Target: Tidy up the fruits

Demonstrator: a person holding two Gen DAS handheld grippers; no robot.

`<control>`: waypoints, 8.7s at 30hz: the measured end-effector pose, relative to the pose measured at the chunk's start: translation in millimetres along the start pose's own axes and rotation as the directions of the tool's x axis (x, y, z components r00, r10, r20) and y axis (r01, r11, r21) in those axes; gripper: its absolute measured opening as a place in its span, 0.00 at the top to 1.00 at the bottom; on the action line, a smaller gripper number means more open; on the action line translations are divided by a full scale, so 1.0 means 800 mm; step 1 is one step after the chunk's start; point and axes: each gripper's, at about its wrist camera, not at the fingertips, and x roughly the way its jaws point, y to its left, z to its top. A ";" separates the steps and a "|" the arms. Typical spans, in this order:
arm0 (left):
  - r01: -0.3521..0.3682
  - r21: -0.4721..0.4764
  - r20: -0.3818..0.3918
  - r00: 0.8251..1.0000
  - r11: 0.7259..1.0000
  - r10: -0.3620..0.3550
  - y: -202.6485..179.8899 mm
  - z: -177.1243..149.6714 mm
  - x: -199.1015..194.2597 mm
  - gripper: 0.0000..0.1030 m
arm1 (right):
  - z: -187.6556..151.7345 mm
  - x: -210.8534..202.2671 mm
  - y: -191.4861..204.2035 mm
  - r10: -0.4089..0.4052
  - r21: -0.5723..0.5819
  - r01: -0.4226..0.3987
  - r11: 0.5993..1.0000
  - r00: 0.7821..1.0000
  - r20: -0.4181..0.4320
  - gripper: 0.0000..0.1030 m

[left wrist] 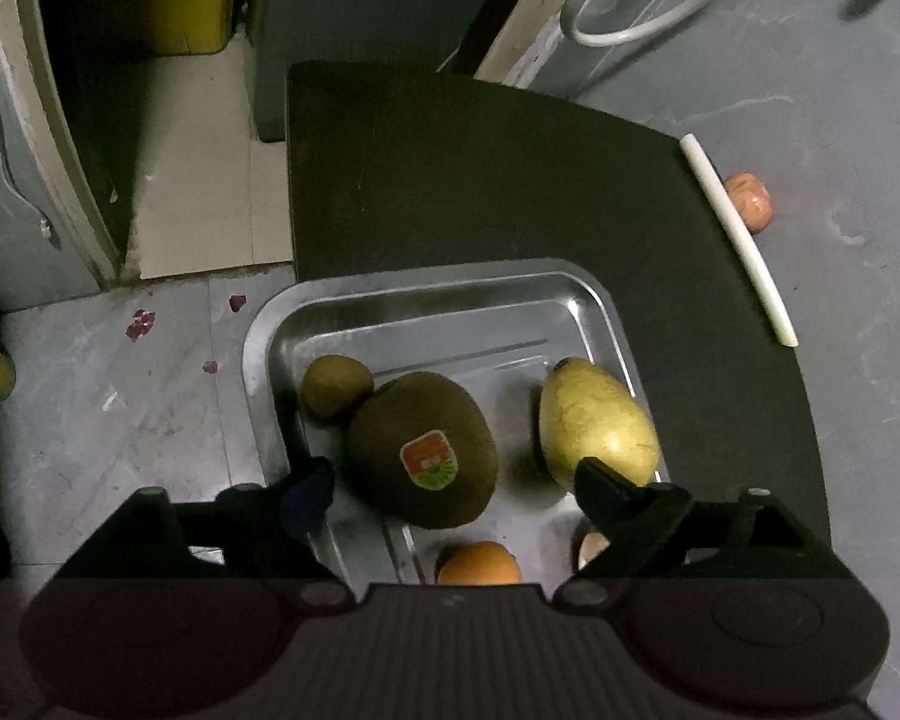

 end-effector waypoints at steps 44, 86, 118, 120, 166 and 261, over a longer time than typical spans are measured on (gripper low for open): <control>-0.122 -0.096 0.375 0.915 0.988 0.149 -0.016 -0.163 -0.117 0.01 | -0.029 -0.109 -0.031 -0.096 0.108 0.068 0.992 0.957 0.275 0.01; -0.263 -0.172 0.531 0.787 0.949 0.314 -0.113 -0.300 -0.150 0.01 | -0.086 -0.181 -0.093 -0.039 0.010 0.037 0.999 0.929 0.369 0.01; -0.270 -0.242 0.517 0.777 0.932 0.359 -0.143 -0.416 -0.164 0.01 | -0.166 -0.234 -0.105 0.009 -0.042 0.006 0.999 0.934 0.358 0.01; -0.269 -0.244 0.515 0.778 0.932 0.360 -0.145 -0.423 -0.164 0.01 | -0.173 -0.238 -0.105 0.013 -0.044 0.003 0.999 0.934 0.356 0.01; -0.263 -0.275 0.489 0.790 0.925 0.370 -0.165 -0.496 -0.135 0.01 | -0.253 -0.247 -0.121 0.056 -0.107 -0.025 0.994 0.954 0.294 0.01; -0.288 -0.256 0.444 0.813 0.923 0.377 -0.173 -0.495 -0.128 0.01 | -0.249 -0.243 -0.123 0.056 -0.101 -0.029 0.994 0.959 0.279 0.01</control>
